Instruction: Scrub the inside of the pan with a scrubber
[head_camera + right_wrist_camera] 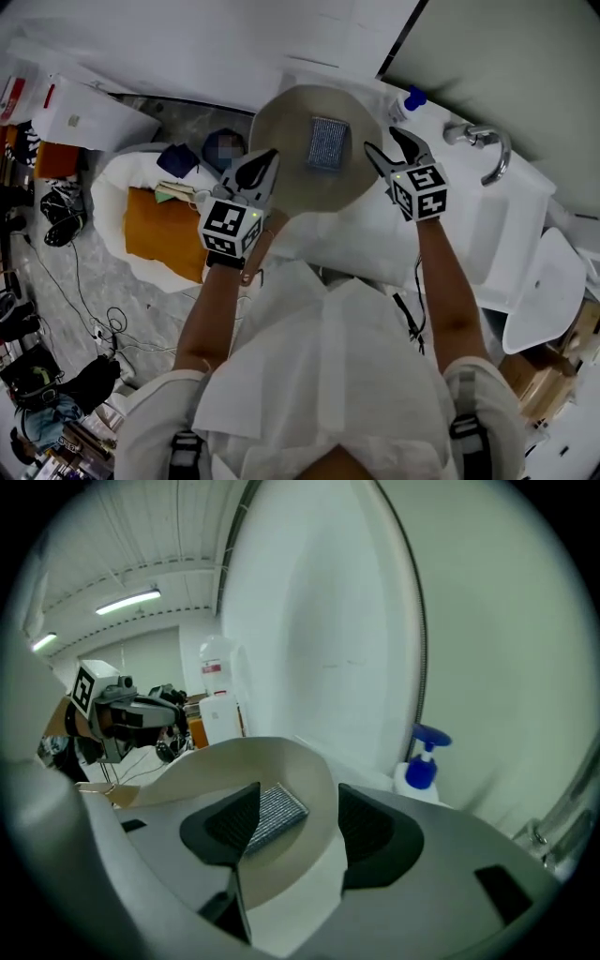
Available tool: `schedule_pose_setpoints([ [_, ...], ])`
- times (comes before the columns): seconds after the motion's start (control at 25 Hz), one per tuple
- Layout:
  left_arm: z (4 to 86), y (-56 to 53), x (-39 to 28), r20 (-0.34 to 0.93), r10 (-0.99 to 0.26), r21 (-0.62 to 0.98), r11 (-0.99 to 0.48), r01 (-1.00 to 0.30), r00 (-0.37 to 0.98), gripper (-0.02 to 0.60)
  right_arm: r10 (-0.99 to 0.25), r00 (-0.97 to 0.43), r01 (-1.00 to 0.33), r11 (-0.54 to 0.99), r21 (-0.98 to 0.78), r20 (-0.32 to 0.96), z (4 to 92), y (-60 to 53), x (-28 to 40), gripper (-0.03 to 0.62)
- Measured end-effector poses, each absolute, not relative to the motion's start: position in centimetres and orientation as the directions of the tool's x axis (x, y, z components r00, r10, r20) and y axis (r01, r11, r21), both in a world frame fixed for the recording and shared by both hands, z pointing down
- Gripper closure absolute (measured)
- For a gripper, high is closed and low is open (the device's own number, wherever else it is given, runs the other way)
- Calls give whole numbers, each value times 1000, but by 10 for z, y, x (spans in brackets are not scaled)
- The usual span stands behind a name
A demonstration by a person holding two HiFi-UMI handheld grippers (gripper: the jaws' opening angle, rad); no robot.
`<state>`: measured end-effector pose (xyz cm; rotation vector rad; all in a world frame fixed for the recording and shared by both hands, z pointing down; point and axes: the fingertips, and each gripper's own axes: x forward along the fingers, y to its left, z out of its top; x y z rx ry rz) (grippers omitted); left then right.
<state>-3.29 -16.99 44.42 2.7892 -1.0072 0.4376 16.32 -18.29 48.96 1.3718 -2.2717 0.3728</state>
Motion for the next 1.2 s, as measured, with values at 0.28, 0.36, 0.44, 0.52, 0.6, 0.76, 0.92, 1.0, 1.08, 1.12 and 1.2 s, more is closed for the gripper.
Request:
schedule_pose_setpoints([
  [0.28,448,-161,-46,304,-609,49,-758,-651,732,565,-584,-455,-825,560,-73,672,516,-197,100,350],
  [0.36,447,-161,-50,299,-612,51,-756,-652,732,565,-517,-452,-833,536,-137,728,527,-201,90,351],
  [0.44,447,-161,-53,294,-613,52,-756,-653,733,565,-462,-438,-842,511,-172,771,539,-202,81,350],
  [0.52,448,-162,-54,294,-609,52,-759,-649,737,565,-435,-421,-851,493,-182,796,550,-203,75,350],
  [0.6,450,-162,-53,300,-599,51,-767,-639,742,565,-433,-410,-858,481,-178,803,555,-203,70,350],
  [0.76,456,-165,-41,346,-561,34,-794,-608,752,565,-474,-388,-866,481,-137,790,549,-202,72,351],
  [0.92,468,-174,-15,411,-491,42,-832,-554,768,558,-501,-385,-871,474,-127,775,534,-193,86,350],
  [1.0,480,-178,3,477,-436,52,-853,-520,763,503,-510,-385,-876,465,-130,769,529,-186,96,352],
  [1.08,496,-182,20,549,-384,68,-865,-498,742,478,-520,-379,-880,457,-125,765,527,-178,105,352],
  [1.12,505,-185,28,583,-362,77,-867,-492,728,465,-531,-372,-885,450,-119,761,526,-174,111,352],
  [1.2,526,-191,41,649,-320,93,-867,-489,690,426,-564,-353,-899,426,-103,746,524,-170,124,352],
])
